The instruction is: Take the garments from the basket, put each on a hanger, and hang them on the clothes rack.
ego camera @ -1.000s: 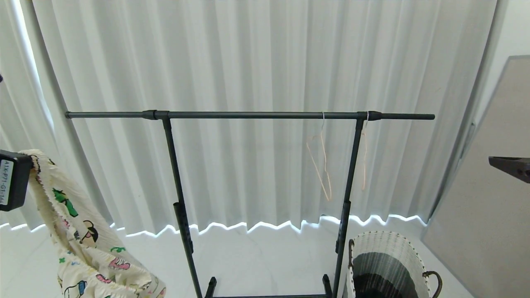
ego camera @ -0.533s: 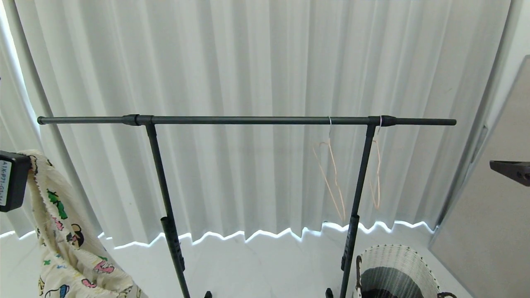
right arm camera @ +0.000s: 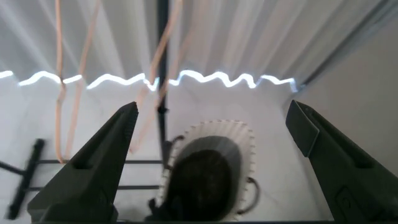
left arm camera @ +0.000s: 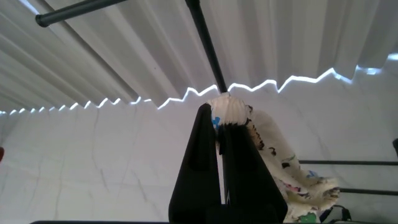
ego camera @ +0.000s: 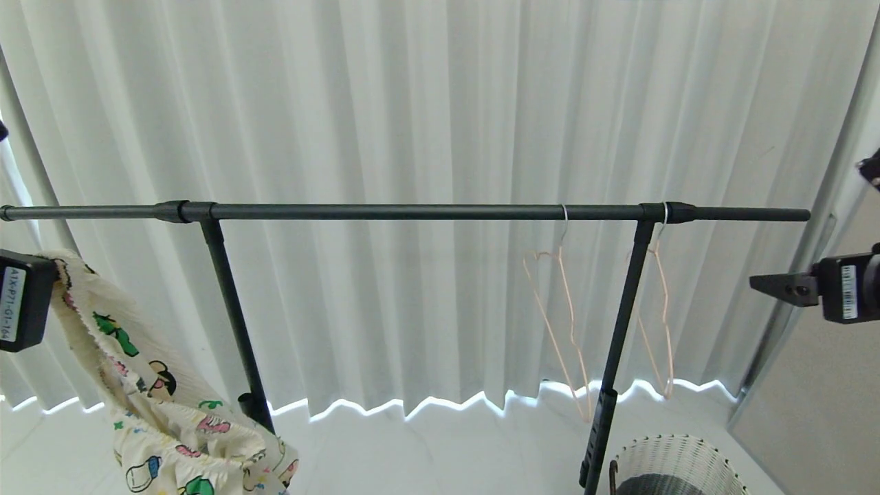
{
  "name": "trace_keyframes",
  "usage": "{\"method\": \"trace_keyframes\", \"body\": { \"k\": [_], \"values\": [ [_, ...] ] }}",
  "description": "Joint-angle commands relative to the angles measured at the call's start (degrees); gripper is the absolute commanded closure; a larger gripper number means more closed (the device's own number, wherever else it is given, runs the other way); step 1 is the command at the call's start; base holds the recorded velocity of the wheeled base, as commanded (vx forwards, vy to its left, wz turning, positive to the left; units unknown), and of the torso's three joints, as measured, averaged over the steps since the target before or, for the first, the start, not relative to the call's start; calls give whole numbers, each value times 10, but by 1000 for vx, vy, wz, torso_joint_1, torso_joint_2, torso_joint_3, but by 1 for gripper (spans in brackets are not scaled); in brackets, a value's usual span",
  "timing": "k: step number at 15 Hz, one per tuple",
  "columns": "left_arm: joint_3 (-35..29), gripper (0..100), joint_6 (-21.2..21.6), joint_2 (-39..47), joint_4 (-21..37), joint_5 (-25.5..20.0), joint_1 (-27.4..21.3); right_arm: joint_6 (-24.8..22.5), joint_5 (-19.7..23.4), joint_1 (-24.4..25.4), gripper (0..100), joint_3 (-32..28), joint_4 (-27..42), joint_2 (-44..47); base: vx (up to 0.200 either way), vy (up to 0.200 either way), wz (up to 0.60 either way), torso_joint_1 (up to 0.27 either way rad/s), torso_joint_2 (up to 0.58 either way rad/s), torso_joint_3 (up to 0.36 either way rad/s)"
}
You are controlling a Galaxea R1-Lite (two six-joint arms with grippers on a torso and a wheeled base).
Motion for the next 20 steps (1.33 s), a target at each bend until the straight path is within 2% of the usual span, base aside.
{"method": "trace_keyframes", "body": {
  "k": [1, 6, 8, 11, 15, 20],
  "values": [
    [-1, 100, 0, 1, 0, 0, -1, 23, -2, 19, 0, -8, -2, 63, 0, 0, 0, 0, 0, 0],
    [-5, 100, 0, -2, 0, 1, -1, 102, -10, 20, 0, -99, -6, 227, 0, 0, 0, 0, 0, 0],
    [-14, 100, 1, -4, 0, 1, -1, 123, -50, 20, 0, -138, -6, 300, 0, 0, 0, 0, 0, 0],
    [-30, 100, 1, -4, 0, 1, -1, 152, -65, 20, 0, -178, -3, 371, 0, 0, 0, 0, 0, 0],
    [-34, 100, 7, -4, 0, 1, -1, 205, -85, 11, 0, -206, -2, 432, 0, 0, 0, 0, 0, 0],
    [-34, 100, 8, -3, 0, 1, -1, 224, -89, 11, 0, -209, -1, 435, 0, 0, 0, 0, 0, 0]
  ]
}}
